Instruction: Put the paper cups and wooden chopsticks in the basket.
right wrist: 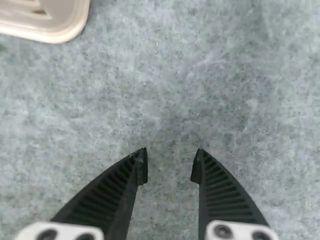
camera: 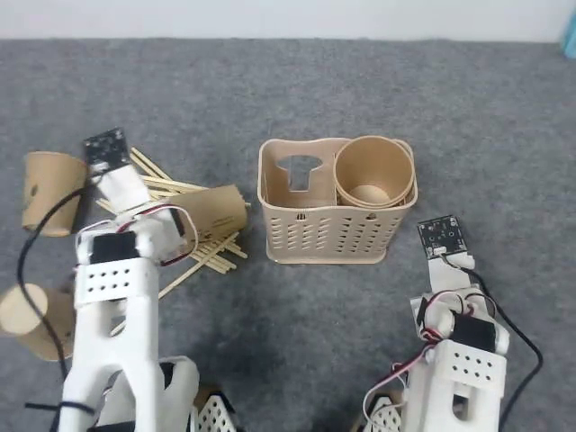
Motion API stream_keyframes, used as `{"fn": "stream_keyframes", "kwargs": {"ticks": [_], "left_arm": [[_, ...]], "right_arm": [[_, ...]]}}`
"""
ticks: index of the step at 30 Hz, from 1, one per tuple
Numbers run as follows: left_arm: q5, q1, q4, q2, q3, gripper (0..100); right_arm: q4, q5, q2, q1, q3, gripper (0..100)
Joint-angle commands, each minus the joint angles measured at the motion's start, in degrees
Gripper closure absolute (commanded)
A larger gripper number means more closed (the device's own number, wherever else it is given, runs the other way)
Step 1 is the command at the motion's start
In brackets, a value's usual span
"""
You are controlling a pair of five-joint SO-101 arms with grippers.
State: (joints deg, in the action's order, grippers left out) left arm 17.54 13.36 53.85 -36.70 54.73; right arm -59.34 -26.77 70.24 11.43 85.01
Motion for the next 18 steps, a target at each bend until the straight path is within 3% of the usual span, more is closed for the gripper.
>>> {"fn": "stream_keyframes", "kwargs": {"ticks": [1, 6, 14, 18], "left_arm": [[1.1, -2.5, -4.6, -1.8, -0.8, 99], [1.1, -6.8, -8.9, -1.5, -0.8, 99], [1.3, -13.9, -9.1, -1.4, -1.1, 99], [5.5, -14.7, -13.0, -1.3, -0.7, 99]], "right_arm": [[1.0, -0.9, 1.2, 0.0, -0.5, 83.7], [1.0, -0.9, 1.2, 0.1, -0.5, 83.7], [1.0, -0.9, 1.2, 2.0, -0.7, 83.7], [1.0, -0.9, 1.2, 2.0, -0.7, 83.7]]}}
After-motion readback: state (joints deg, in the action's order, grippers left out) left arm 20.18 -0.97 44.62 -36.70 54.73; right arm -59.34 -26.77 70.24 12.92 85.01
